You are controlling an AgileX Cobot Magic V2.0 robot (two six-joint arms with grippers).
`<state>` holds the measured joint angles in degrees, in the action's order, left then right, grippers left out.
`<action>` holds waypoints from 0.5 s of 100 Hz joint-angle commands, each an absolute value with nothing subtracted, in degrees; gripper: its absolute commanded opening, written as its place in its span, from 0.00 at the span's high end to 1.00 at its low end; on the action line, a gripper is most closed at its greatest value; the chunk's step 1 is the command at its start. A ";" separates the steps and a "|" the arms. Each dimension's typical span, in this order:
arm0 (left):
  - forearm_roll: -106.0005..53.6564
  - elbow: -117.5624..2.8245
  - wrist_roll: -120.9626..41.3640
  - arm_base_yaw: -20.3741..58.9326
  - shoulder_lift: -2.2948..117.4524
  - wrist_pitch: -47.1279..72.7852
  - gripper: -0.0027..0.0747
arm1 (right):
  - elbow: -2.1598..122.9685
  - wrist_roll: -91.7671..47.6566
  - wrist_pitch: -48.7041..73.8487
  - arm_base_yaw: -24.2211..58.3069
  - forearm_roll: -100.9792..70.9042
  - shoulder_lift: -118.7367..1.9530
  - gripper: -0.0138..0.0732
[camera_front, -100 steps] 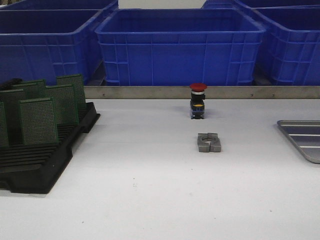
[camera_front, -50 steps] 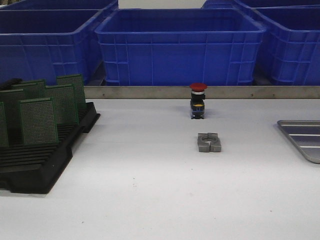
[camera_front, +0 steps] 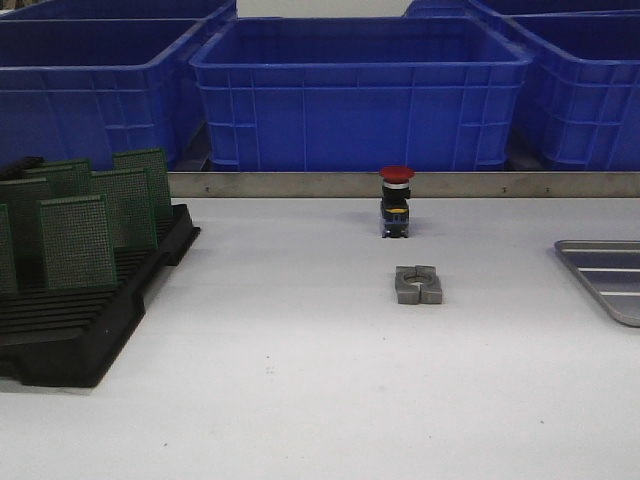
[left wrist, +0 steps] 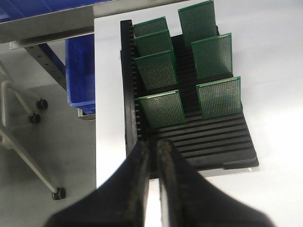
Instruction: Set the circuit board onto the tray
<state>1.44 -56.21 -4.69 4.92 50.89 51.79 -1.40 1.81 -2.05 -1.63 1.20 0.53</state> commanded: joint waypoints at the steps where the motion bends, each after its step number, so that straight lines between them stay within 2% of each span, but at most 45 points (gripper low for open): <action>1: 0.50 -58.36 -5.67 4.81 50.77 49.13 0.62 | -0.71 1.19 -7.13 -1.48 1.65 1.81 0.92; 10: 0.50 -58.36 -5.67 4.81 50.77 49.22 0.35 | -0.71 1.19 -7.13 -1.48 1.65 1.81 0.92; 17: 0.50 -58.36 -5.67 4.81 50.87 49.02 0.25 | -0.71 1.19 -7.13 -1.48 1.65 1.81 0.92; 50: 0.00 -59.61 -9.16 4.81 53.86 49.14 0.26 | -0.71 1.19 -7.13 -1.48 1.65 1.81 0.92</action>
<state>0.00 -56.77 -6.55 4.92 52.65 51.82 -1.40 1.81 -2.05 -1.63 1.20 0.53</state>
